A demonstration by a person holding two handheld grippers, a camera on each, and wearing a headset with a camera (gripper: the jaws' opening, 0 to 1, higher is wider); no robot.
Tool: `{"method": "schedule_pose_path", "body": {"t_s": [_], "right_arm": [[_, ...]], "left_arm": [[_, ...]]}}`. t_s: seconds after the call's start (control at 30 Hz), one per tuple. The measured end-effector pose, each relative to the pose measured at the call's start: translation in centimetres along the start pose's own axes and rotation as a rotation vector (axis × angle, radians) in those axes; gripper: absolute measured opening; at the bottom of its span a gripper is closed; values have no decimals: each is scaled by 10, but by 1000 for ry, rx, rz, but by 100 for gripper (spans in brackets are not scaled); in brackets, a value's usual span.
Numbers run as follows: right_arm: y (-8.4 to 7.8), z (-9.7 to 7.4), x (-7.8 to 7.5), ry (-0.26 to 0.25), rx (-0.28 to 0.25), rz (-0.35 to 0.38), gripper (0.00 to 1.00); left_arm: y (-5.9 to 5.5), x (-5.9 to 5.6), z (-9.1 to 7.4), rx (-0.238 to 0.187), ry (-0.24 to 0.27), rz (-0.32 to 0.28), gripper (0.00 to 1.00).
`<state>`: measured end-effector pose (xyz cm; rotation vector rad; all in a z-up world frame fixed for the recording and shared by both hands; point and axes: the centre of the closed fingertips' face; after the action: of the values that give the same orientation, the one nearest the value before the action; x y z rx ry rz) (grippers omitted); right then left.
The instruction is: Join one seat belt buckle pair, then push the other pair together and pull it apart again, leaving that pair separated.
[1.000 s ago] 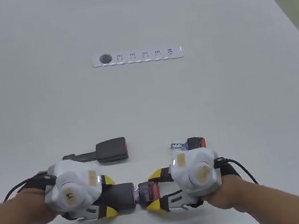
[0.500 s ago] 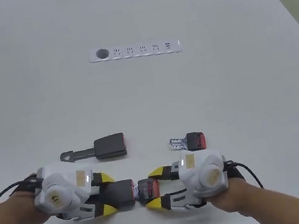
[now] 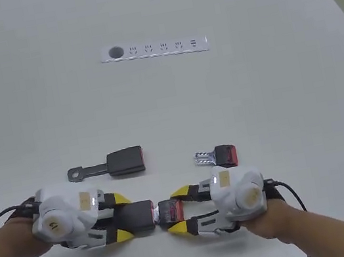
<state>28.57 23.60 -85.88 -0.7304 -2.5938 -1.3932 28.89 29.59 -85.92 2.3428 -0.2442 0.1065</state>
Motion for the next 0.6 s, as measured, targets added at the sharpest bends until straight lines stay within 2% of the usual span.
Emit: {"method": "schedule_pose_path", "body": {"t_s": [0.23,0.37,0.43,0.5,0.53,0.6], "right_arm": [[0,0,0,0,-13,16,34],[0,0,1,-7,-12,3,34],[1,0,0,-8,-6,-3,35],[1,1,1,-18,-4,-8,35],[1,1,1,-22,-1,-5,35],[1,1,2,-26,3,-6,36]], "left_arm": [[0,-1,0,-5,5,-19,33],[1,0,0,6,-3,-16,33],[1,0,1,19,-10,-7,34],[0,1,1,40,-19,-25,34],[1,0,1,63,-32,5,34],[1,1,2,78,-38,3,34]]}}
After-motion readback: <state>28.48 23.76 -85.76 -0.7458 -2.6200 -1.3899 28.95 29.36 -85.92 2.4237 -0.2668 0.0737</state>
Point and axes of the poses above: the centre of the closed fingertips' face, and the gripper's own axes: z roughly forward along the fingers, x roughly to its left, y roughly out of its top, and after that the axes turned 13 degrees about z, right-handed
